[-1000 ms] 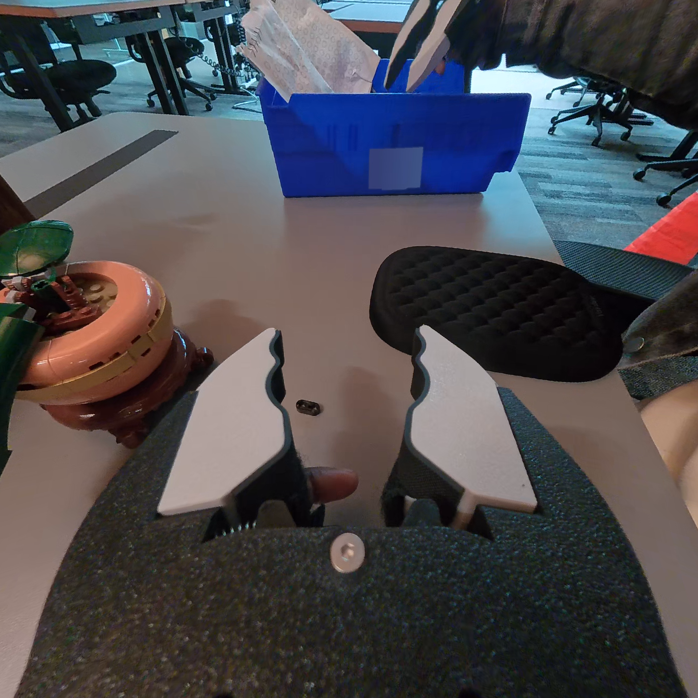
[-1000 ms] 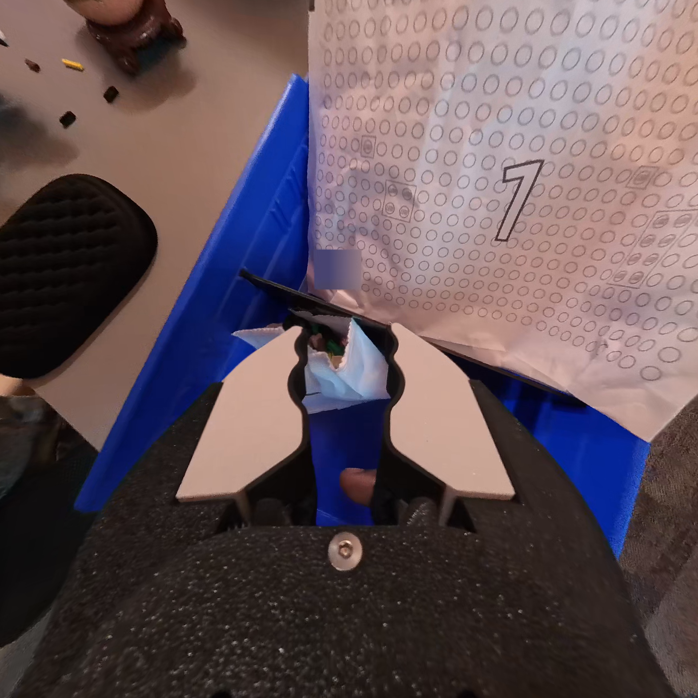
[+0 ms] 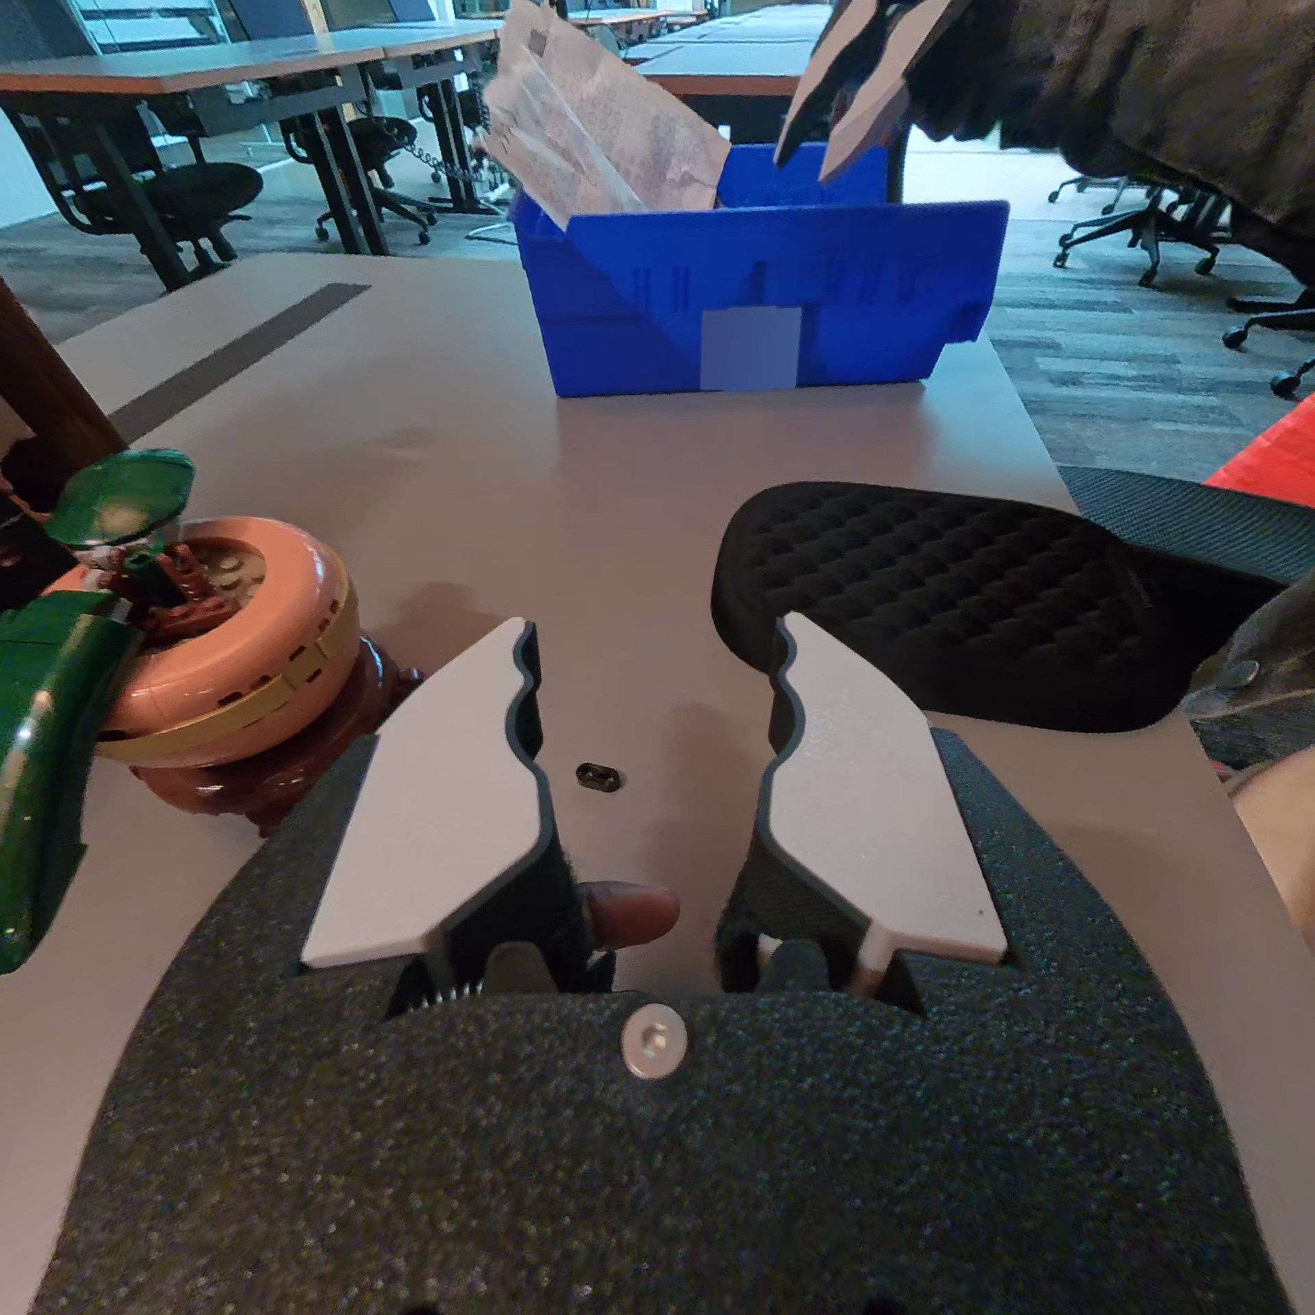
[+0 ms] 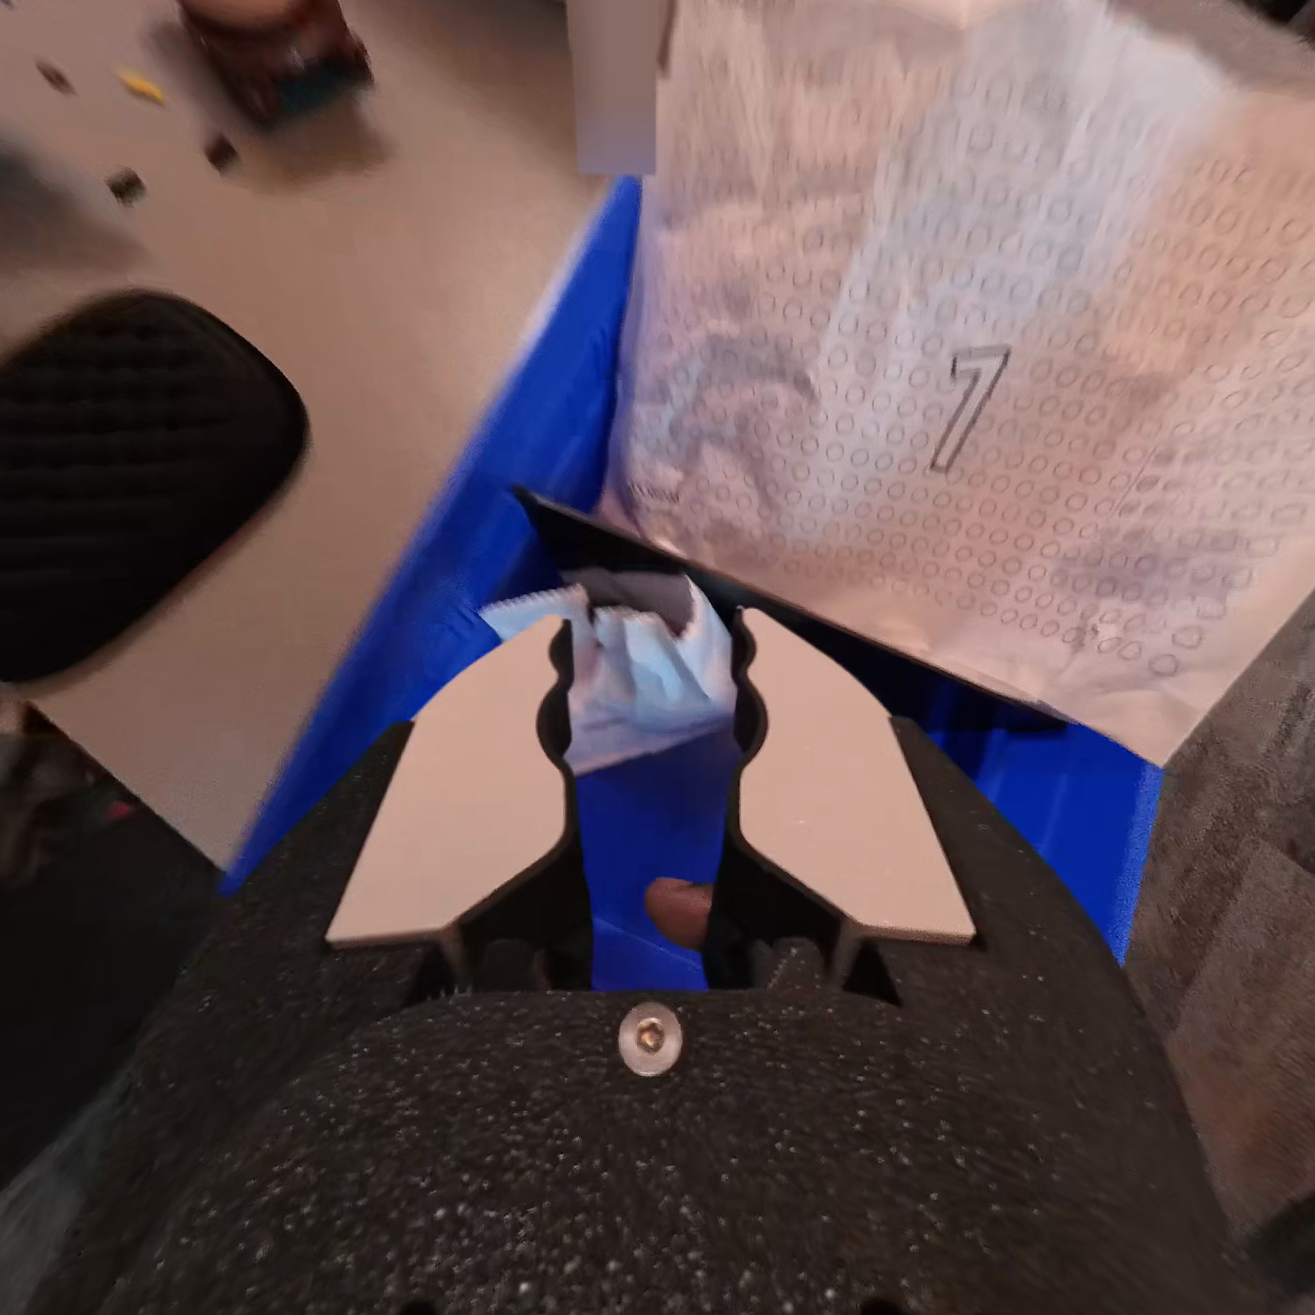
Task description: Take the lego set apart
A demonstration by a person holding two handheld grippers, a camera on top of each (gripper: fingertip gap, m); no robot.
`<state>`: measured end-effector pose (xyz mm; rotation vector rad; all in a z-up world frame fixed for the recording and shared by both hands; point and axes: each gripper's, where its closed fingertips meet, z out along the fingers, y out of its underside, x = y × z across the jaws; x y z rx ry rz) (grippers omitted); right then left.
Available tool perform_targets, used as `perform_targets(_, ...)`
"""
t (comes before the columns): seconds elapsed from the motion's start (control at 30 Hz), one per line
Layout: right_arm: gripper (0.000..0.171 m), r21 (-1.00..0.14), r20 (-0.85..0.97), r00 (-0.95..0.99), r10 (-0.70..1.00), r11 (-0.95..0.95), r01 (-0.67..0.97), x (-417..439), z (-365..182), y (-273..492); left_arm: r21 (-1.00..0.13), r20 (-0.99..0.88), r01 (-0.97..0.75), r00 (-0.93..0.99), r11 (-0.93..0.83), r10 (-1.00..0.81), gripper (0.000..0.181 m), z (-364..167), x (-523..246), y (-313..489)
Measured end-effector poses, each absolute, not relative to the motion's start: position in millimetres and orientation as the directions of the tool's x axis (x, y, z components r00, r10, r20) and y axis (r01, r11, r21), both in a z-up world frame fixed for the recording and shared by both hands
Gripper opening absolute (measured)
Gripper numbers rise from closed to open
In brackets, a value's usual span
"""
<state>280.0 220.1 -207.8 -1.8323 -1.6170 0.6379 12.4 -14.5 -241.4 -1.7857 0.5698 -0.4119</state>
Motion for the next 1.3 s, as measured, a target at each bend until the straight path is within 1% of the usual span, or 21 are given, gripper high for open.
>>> perform_targets(0.1, 0.058, -0.804, 0.037, 0.122, 0.992, -0.043, 0.593, 256, -172, 193, -0.964, -0.004, -0.153, 0.824, -0.215, -0.567, 0.060, -235, 10, -16)
perform_targets(0.17, 0.060, -0.850, 0.039, 0.114, 0.993, -0.027, 0.526, 237, -152, 174, -0.962, 0.007, -0.152, 0.820, -0.228, -0.573, 0.059, -234, 11, -17)
perform_targets(0.23, 0.060, -0.872, 0.012, 0.112, 0.994, -0.044, 0.488, 218, -140, 153, -0.958, 0.001, -0.163, 0.820, -0.235, -0.573, 0.057, -234, 12, -17)
perform_targets(0.33, 0.063, -0.908, -0.016, 0.045, 0.999, -0.033, 0.418, 182, -125, 113, -0.957, -0.015, -0.177, 0.821, -0.229, -0.571, 0.050, -231, 12, -19)
perform_targets(0.43, 0.063, -0.944, -0.054, -0.034, 0.998, -0.040, 0.326, 141, -118, 77, -0.966, 0.009, -0.141, 0.817, -0.215, -0.577, 0.033, -223, 11, -22)
perform_targets(0.53, 0.062, -0.959, -0.110, -0.117, 0.987, -0.074, 0.273, 98, -137, 41, -0.971, 0.002, -0.128, 0.840, -0.202, -0.543, 0.004, -212, 1, -24)
perform_targets(0.57, 0.062, -0.963, -0.124, -0.144, 0.982, -0.084, 0.256, 84, -147, 30, -0.972, -0.018, -0.139, 0.849, -0.191, -0.528, 0.000, -206, -4, -26)
perform_targets(0.67, 0.054, -0.966, -0.170, -0.175, 0.970, -0.129, 0.224, 50, -179, 11, -0.973, -0.087, -0.178, 0.874, -0.149, -0.477, 0.000, -183, -26, -41)
perform_targets(0.7, 0.049, -0.965, -0.173, -0.171, 0.970, -0.132, 0.224, 42, -189, 8, -0.971, -0.111, -0.194, 0.885, -0.142, -0.453, 0.000, -177, -38, -49)
perform_targets(0.73, 0.047, -0.960, -0.160, -0.183, 0.970, -0.109, 0.260, 36, -204, 4, -0.968, -0.134, -0.210, 0.897, -0.140, -0.420, 0.000, -172, -53, -59)
perform_targets(0.8, 0.048, -0.943, -0.127, -0.201, 0.971, -0.055, 0.329, 30, -225, -2, -0.957, -0.189, -0.249, 0.925, -0.150, -0.330, 0.000, -165, -91, -83)
perform_targets(0.9, 0.046, -0.951, -0.093, -0.227, 0.970, -0.019, 0.308, 26, -231, -9, -0.917, -0.324, -0.337, 0.941, -0.212, -0.095, 0.020, -156, -175, -136)
perform_targets(0.97, 0.047, -0.947, -0.059, -0.240, 0.969, 0.022, 0.320, 25, -236, -11, -0.899, -0.387, -0.360, 0.920, -0.251, 0.067, 0.029, -145, -233, -181)
perform_targets(1.07, 0.046, -0.952, -0.058, -0.266, 0.962, 0.027, 0.306, 27, -235, -14, -0.855, -0.465, -0.372, 0.859, -0.361, 0.214, 0.044, -141, -309, -253)
perform_targets(1.13, 0.044, -0.958, -0.074, -0.267, 0.961, 0.007, 0.287, 28, -232, -13, -0.797, -0.528, -0.370, 0.811, -0.477, 0.253, 0.062, -149, -355, -296)
perform_targets(1.17, 0.043, -0.960, -0.086, -0.268, 0.960, -0.008, 0.280, 28, -231, -12, -0.763, -0.562, -0.373, 0.786, -0.527, 0.258, 0.065, -154, -377, -315)
perform_targets(1.23, 0.043, -0.961, -0.109, -0.270, 0.957, -0.033, 0.273, 29, -230, -11, -0.684, -0.617, -0.377, 0.755, -0.624, 0.220, 0.065, -167, -414, -346)
perform_targets(1.3, 0.042, -0.958, -0.113, -0.263, 0.958, -0.035, 0.284, 28, -231, -10, -0.621, -0.640, -0.380, 0.751, -0.686, 0.164, 0.057, -181, -440, -365)
